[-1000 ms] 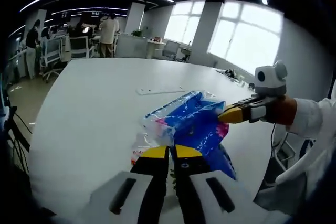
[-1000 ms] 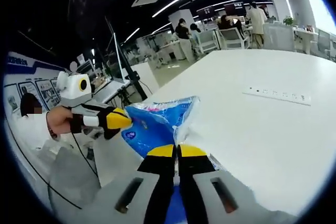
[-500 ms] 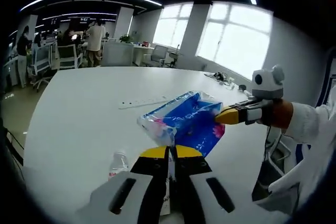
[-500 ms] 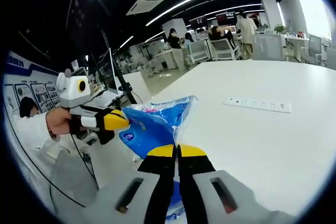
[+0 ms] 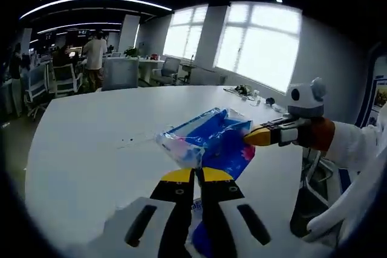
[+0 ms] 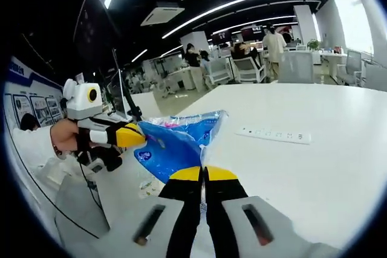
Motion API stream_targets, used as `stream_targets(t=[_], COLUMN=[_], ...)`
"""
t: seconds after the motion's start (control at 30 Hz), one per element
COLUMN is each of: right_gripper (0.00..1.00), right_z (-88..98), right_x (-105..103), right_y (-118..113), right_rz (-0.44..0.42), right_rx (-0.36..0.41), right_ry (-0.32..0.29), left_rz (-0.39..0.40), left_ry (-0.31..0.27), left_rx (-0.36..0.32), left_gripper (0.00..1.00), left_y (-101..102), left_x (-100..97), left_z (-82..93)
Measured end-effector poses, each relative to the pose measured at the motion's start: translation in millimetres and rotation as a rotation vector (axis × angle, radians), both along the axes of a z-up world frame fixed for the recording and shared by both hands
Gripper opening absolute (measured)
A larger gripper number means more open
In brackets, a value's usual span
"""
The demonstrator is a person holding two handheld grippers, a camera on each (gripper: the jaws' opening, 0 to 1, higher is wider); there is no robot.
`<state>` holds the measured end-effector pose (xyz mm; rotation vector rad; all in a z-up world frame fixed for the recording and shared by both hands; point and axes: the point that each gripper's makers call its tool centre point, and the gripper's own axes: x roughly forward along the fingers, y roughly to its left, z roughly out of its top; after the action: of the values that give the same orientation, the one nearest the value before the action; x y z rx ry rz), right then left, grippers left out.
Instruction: Arrange the tabletop items into an orderly group along one side of the table until the central work area is clear of visible clutter.
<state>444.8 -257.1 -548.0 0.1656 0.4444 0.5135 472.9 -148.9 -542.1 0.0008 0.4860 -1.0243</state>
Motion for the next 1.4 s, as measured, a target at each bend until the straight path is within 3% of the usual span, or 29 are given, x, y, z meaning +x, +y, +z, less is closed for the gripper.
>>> stream_targets(t=[0.57, 1.07, 1.4], right_gripper=[0.0, 0.0, 0.0], right_z=[6.0, -9.0, -29.9], right_x=[-1.2, 0.4, -1.7], right_y=[-77.8, -143.3, -180.7], right_rz=[-0.062, -0.097, -0.113], right_rx=[0.001, -0.002, -0.007], right_ry=[-0.017, 0.004, 0.035], left_rz=[-0.052, -0.076, -0.086], left_ry=[0.0, 0.017, 0.045], left_rx=[-0.008, 0.0, 0.011], left_gripper=[0.0, 0.0, 0.0], left_y=[-80.2, -145.9, -184.8], left_x=[1.7, 2.7, 2.2], left_z=[1.8, -14.3, -31.2])
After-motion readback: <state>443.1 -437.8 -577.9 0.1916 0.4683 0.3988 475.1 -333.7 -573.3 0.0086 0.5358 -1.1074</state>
